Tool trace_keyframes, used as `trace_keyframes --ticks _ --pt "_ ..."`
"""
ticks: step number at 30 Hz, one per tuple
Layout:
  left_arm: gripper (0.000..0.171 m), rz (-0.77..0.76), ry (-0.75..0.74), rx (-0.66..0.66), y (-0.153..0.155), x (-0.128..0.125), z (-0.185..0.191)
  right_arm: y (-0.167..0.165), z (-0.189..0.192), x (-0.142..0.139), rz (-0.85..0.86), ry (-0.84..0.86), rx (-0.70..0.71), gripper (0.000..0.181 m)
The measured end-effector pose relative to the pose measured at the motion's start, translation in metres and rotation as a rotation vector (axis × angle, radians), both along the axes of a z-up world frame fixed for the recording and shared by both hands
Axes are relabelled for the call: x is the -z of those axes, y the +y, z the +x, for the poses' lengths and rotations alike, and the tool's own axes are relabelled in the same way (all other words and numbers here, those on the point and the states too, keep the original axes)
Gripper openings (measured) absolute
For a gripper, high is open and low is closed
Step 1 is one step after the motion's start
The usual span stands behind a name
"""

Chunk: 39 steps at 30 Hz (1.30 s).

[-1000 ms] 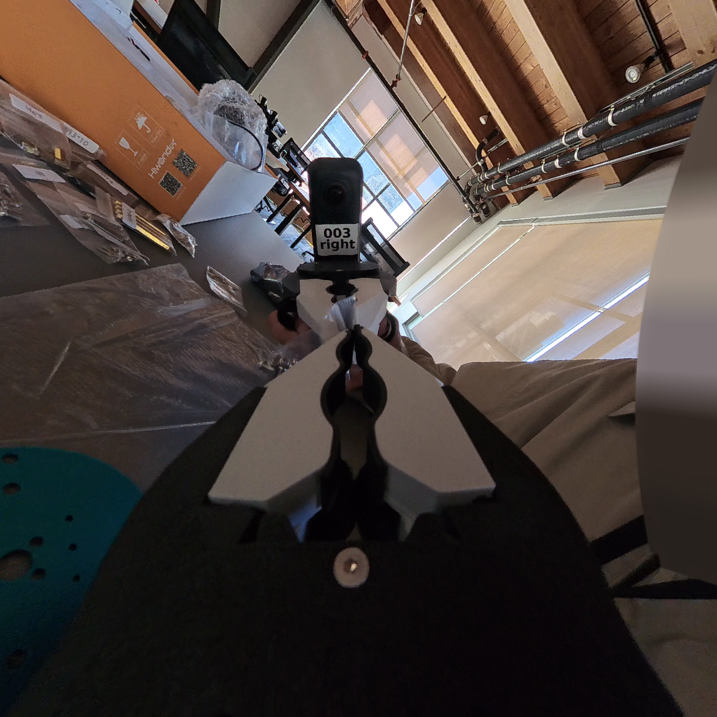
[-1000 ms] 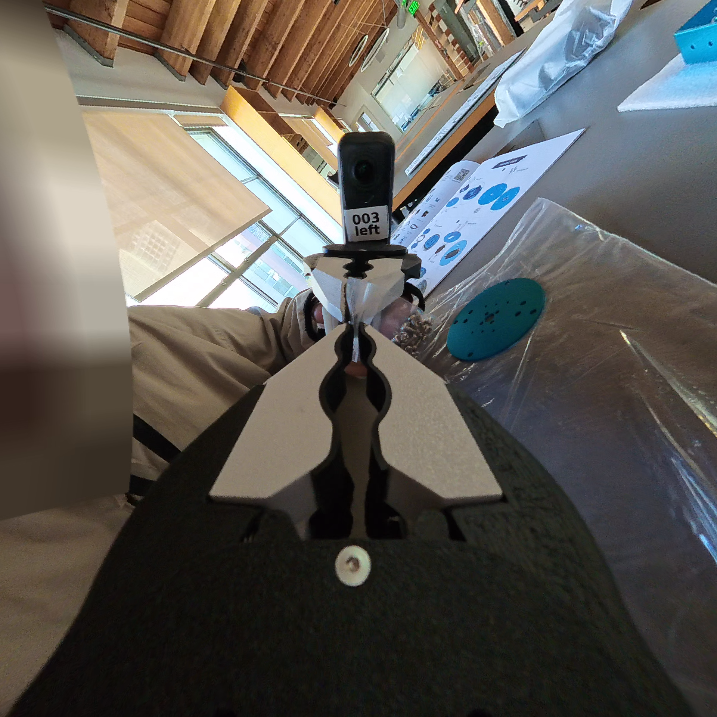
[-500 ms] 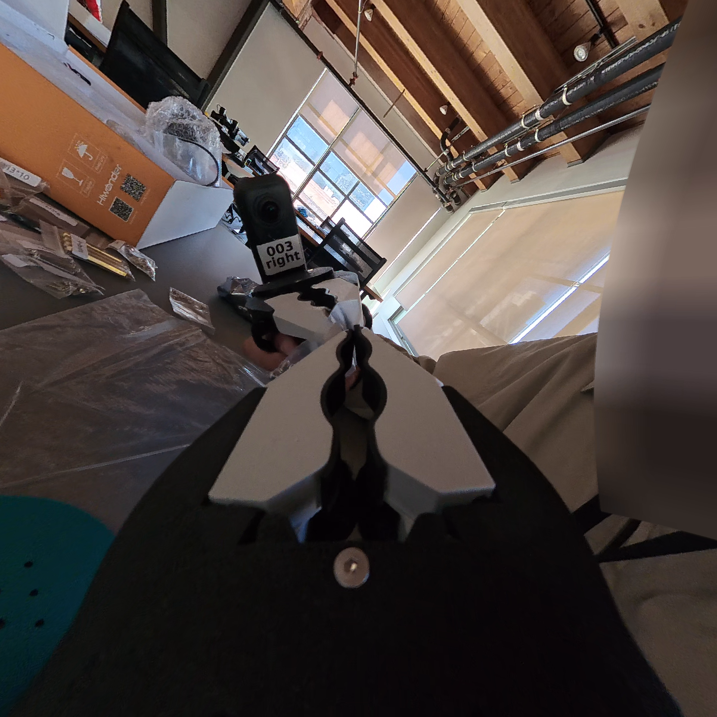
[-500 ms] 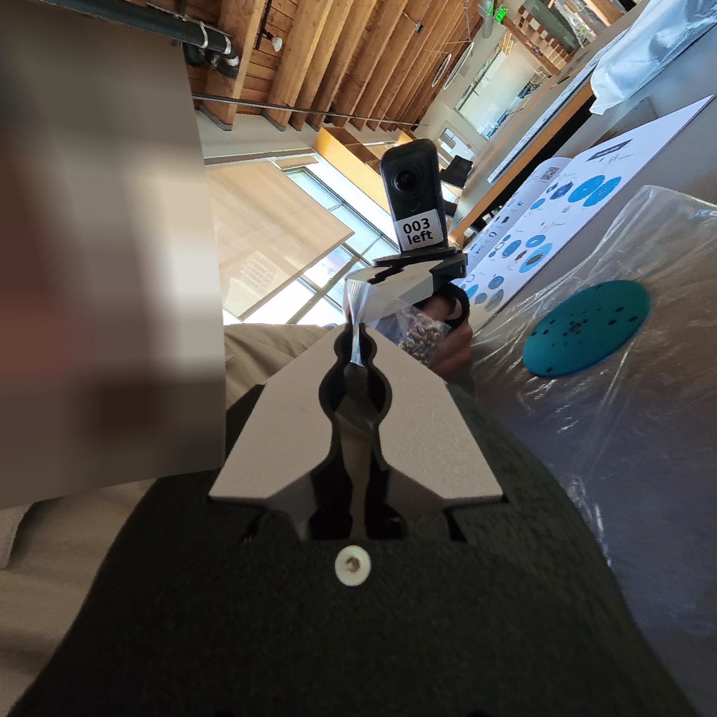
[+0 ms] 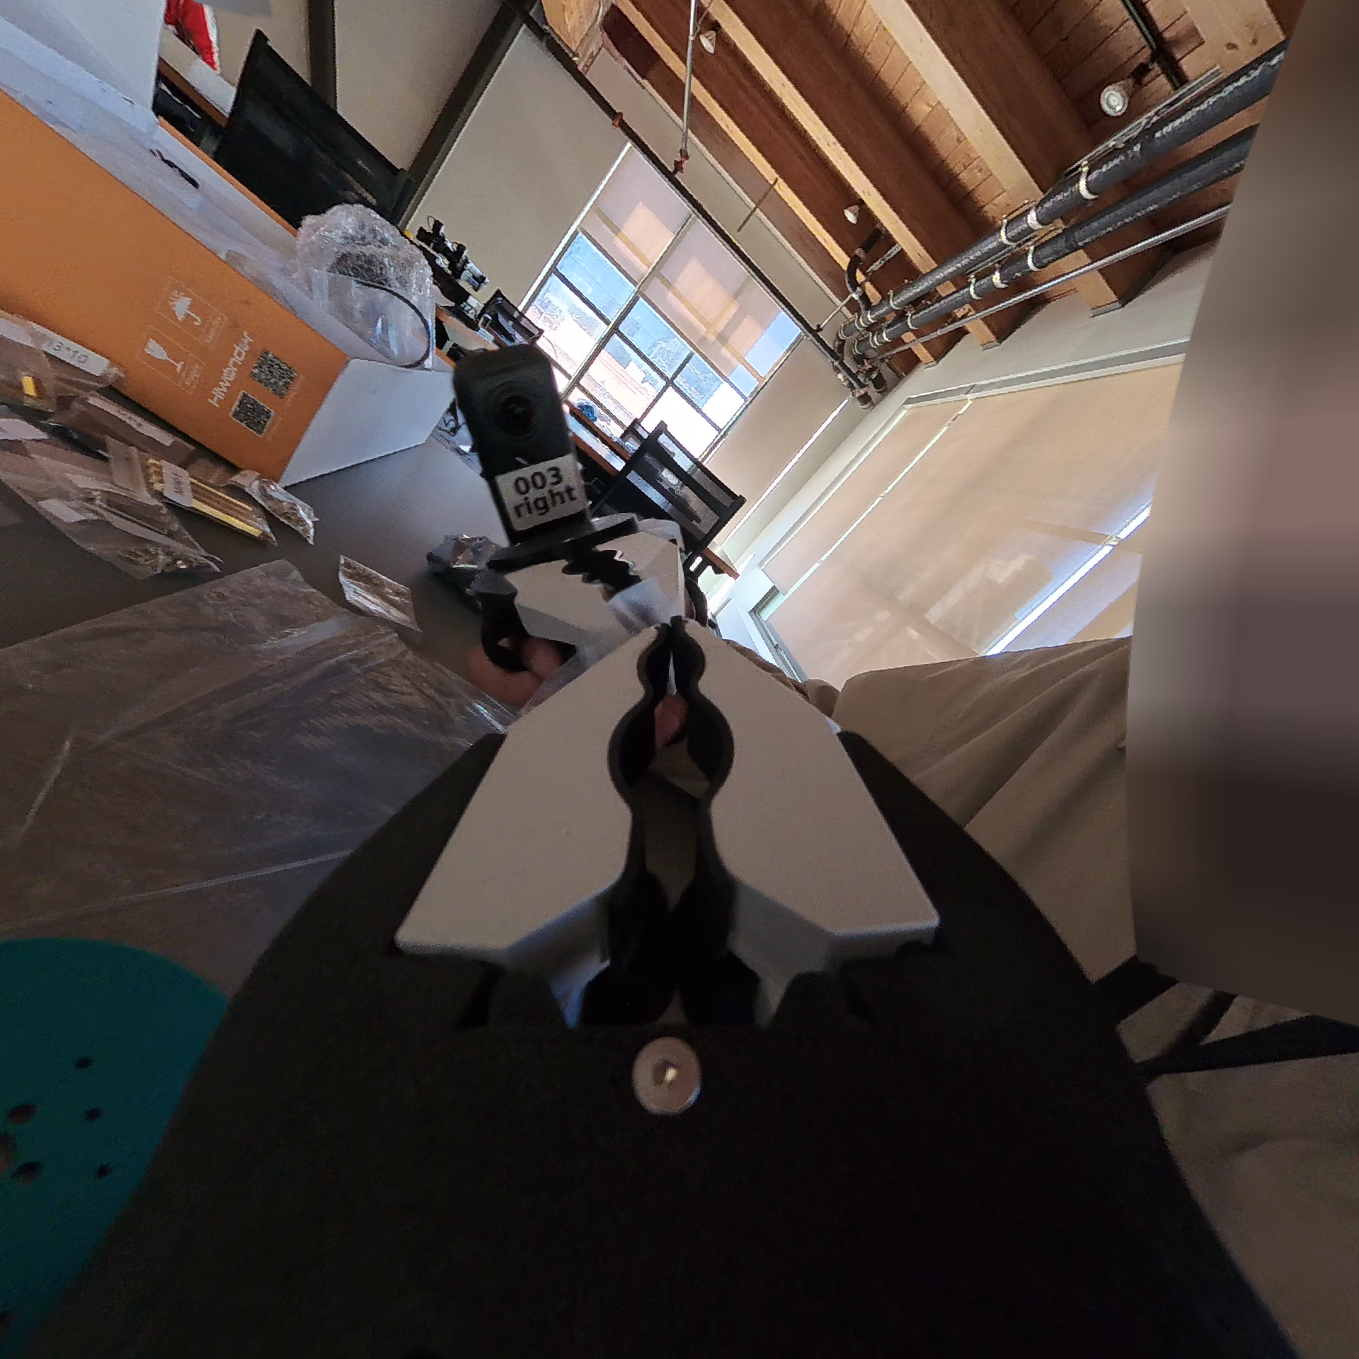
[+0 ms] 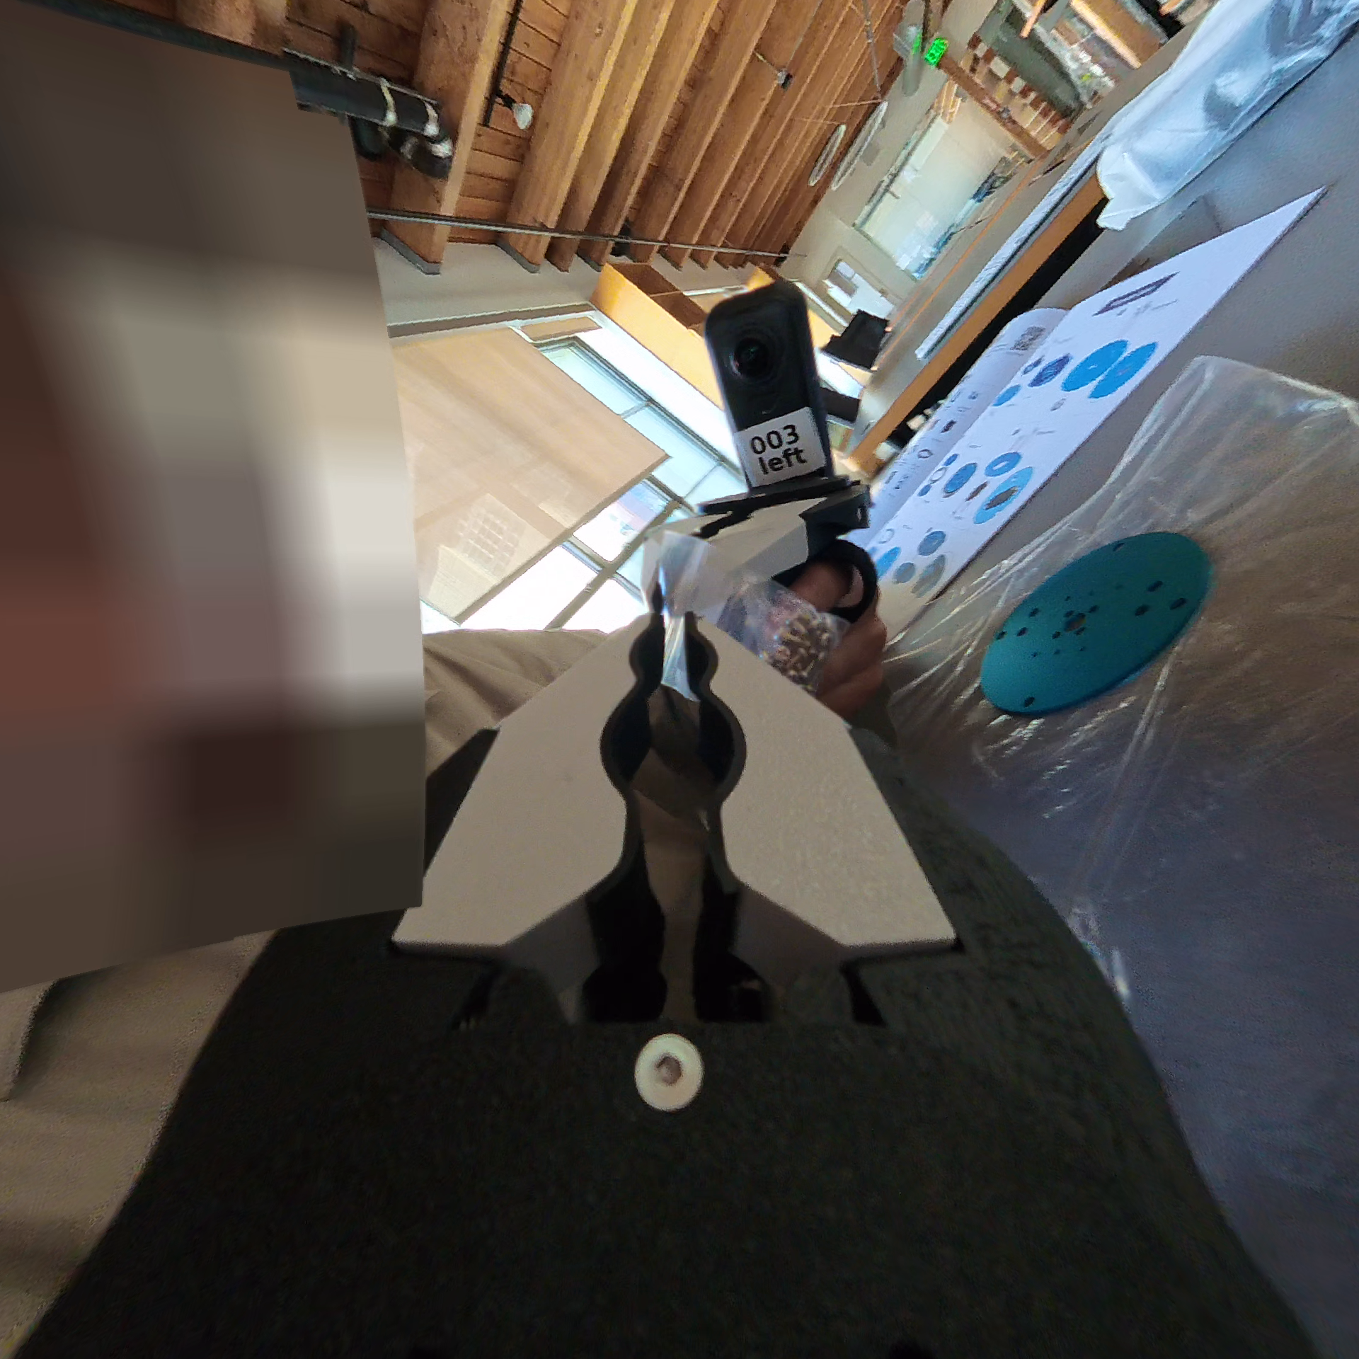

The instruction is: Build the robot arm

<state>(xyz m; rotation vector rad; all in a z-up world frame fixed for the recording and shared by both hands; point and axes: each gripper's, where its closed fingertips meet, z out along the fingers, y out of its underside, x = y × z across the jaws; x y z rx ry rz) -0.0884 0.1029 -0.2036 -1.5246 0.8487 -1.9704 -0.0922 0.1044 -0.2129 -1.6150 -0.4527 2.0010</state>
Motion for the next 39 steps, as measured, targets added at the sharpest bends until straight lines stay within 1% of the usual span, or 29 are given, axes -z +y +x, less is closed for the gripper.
trace_keyframes --ticks 1,2,4,7,12,14,19,22,28,33,39 --pt "0.0 -0.002 0.005 -0.009 0.002 0.001 0.0 0.002 0.001 0.002 0.032 -0.034 0.022 0.005" --pt "0.0 -0.002 0.015 -0.013 0.004 0.002 -0.001 0.003 0.003 0.002 0.082 -0.077 0.05 0.007" --pt "0.0 -0.003 0.028 -0.011 0.006 0.004 -0.001 0.001 0.004 0.0 0.157 -0.133 0.055 0.01" --pt "0.0 -0.004 0.038 -0.011 0.005 0.006 0.0 -0.002 0.002 0.004 0.198 -0.199 0.054 0.016" --pt "0.0 0.004 0.051 -0.012 0.003 0.009 0.002 -0.002 -0.003 0.013 0.197 -0.241 0.057 0.015" --pt "0.0 0.002 0.056 -0.011 0.002 0.011 0.003 -0.002 -0.004 0.014 0.176 -0.232 0.054 0.015" --pt "0.0 0.006 0.051 -0.001 0.0 0.01 0.004 -0.003 -0.003 0.013 0.132 -0.186 0.025 0.005" --pt "0.0 0.004 0.046 -0.002 0.001 0.009 0.003 0.0 0.0 0.009 0.109 -0.151 0.032 0.002" --pt "0.0 -0.015 0.031 0.017 0.0 0.007 0.002 -0.001 0.001 0.006 0.086 -0.118 0.019 0.001" --pt "0.0 0.027 0.04 0.004 -0.002 0.007 0.003 0.0 0.003 0.002 0.049 -0.069 0.016 0.001" --pt "0.0 0.041 0.046 -0.001 -0.003 0.008 0.004 0.001 0.003 0.002 0.05 -0.066 0.017 0.001"
